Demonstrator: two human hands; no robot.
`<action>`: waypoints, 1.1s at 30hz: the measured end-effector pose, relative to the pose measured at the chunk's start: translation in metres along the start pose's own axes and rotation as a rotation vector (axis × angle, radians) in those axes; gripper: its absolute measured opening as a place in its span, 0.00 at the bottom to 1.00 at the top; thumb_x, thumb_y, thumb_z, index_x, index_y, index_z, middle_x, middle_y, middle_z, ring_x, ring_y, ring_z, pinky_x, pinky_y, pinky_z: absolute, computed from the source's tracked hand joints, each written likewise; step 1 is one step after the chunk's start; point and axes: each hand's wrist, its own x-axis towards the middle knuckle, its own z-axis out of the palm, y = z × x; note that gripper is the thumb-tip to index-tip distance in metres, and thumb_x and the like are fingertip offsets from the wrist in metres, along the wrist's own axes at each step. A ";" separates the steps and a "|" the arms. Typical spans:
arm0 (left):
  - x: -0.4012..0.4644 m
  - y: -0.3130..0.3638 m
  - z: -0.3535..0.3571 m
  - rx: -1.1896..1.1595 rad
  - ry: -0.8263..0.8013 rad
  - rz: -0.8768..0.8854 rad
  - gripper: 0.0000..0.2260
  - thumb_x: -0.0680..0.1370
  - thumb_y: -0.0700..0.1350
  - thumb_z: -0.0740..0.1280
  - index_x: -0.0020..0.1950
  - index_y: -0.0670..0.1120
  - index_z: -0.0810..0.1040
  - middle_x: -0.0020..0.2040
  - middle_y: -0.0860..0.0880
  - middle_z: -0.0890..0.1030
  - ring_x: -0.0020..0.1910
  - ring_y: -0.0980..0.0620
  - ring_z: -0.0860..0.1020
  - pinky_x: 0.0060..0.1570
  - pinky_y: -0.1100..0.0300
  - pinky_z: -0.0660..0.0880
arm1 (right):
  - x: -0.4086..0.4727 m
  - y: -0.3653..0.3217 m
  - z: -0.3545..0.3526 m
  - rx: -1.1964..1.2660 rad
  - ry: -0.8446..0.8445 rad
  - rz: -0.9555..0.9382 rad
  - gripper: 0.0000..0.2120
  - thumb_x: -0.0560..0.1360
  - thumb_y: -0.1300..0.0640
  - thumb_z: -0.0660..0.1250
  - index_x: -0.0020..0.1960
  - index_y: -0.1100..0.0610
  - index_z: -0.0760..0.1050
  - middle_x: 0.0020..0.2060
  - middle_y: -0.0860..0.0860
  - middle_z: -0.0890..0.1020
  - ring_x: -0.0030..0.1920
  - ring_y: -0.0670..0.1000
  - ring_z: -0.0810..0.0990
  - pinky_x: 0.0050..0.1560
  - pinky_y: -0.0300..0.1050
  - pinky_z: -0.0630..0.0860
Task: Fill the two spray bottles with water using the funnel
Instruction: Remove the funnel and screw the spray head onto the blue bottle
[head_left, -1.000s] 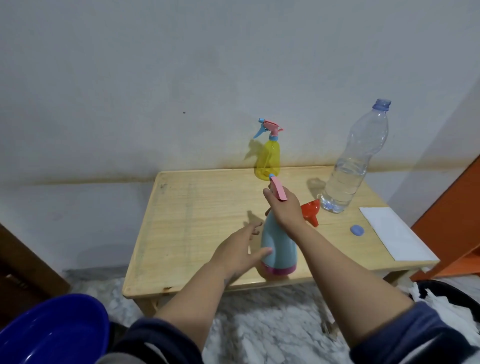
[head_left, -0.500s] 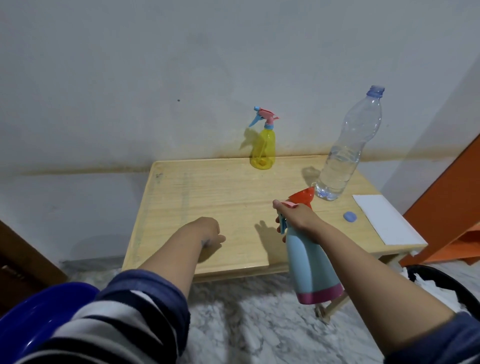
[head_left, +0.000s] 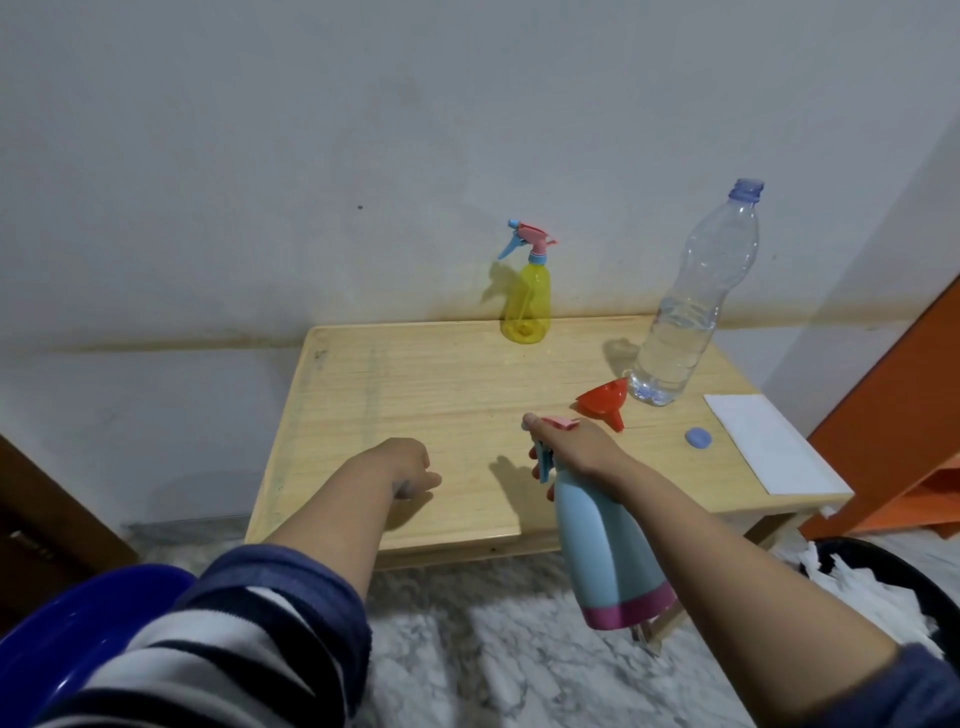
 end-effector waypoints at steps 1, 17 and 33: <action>-0.001 -0.001 0.000 -0.002 0.002 0.000 0.22 0.81 0.52 0.60 0.72 0.43 0.68 0.71 0.45 0.70 0.68 0.45 0.70 0.65 0.55 0.67 | -0.001 0.000 0.004 -0.014 -0.011 -0.001 0.27 0.76 0.40 0.62 0.55 0.64 0.78 0.44 0.59 0.82 0.42 0.58 0.84 0.42 0.55 0.83; 0.000 -0.005 -0.002 -0.044 0.024 0.007 0.22 0.81 0.52 0.60 0.73 0.44 0.68 0.72 0.45 0.69 0.69 0.46 0.69 0.67 0.56 0.67 | 0.005 -0.005 0.013 -0.082 0.250 -0.006 0.29 0.69 0.32 0.59 0.39 0.57 0.79 0.31 0.53 0.83 0.37 0.58 0.84 0.50 0.59 0.80; 0.001 0.030 -0.022 -0.525 -0.197 0.111 0.26 0.73 0.44 0.68 0.70 0.56 0.68 0.64 0.51 0.75 0.62 0.53 0.74 0.49 0.56 0.71 | 0.023 -0.056 -0.008 0.148 0.240 -0.174 0.24 0.75 0.34 0.59 0.54 0.53 0.79 0.48 0.49 0.80 0.34 0.55 0.85 0.42 0.44 0.79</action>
